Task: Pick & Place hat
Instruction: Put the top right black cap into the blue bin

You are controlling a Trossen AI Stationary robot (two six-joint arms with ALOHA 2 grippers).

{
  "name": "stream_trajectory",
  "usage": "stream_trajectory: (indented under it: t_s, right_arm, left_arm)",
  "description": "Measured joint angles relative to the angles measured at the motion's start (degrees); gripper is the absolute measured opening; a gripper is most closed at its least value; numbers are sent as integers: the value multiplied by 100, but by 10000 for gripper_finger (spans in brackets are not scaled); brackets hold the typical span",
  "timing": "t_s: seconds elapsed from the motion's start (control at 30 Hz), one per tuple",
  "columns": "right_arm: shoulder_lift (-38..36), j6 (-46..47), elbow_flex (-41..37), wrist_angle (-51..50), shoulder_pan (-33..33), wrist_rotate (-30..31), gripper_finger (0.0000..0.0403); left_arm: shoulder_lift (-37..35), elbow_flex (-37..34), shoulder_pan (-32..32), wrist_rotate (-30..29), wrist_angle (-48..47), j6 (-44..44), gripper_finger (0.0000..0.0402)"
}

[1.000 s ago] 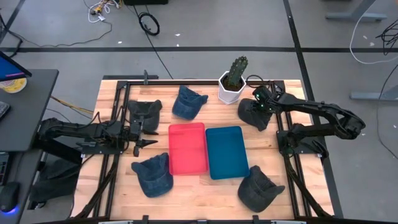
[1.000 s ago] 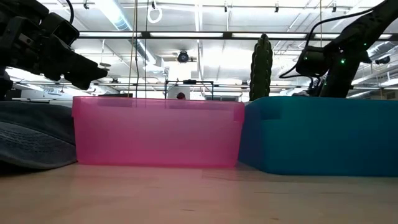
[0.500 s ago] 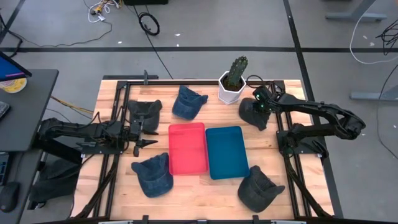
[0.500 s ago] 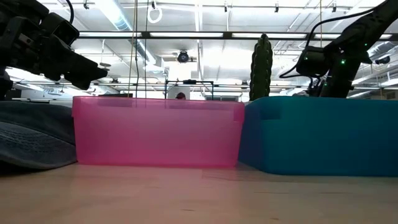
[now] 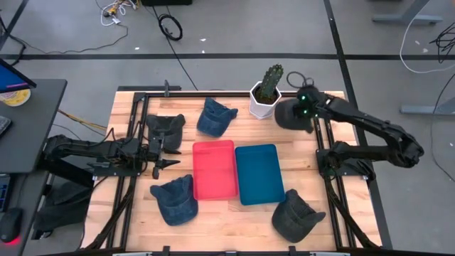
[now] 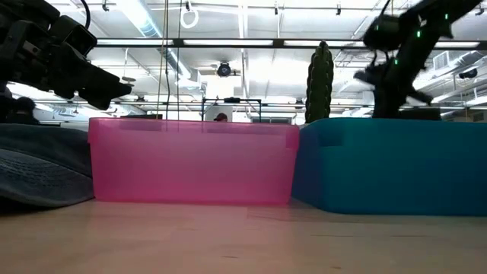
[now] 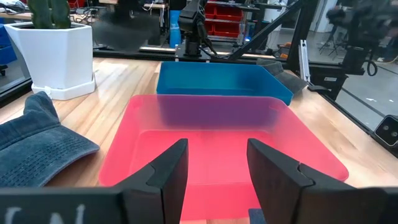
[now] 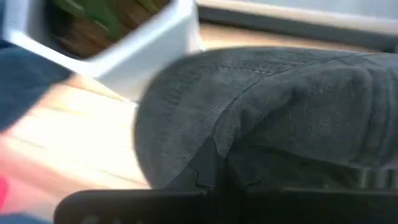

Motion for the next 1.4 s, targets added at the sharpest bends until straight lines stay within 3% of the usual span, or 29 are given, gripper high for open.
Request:
stream_trajectory:
  t_s: [0.1, 0.3, 0.43, 0.7, 0.9, 1.4]
  right_arm:
    - [-77, -606, 574, -497, 107, -37, 2]
    - [-87, -2372, 1437, -1190, 456, -712, 1]
    - [-87, -3467, 1682, -1259, 843, -916, 1]
    - [-65, -4624, 1745, -1363, 1883, -926, 0]
    - [29, -4750, 1746, -1382, 2809, -1424, 0]
    - [1308, -4762, 1746, -669, 5124, -1456, 0]
  left_arm:
    - [0, 2, 0, -2, -1, 2, 170]
    - [0, 1, 0, -2, 0, 1, 170]
    - [1, 1, -1, -1, -1, 1, 170]
    - [-1, 2, 0, 0, -1, 0, 170]
    - [-1, 1, -1, -2, 0, 1, 170]
    - [2, 0, -2, -2, -1, 2, 170]
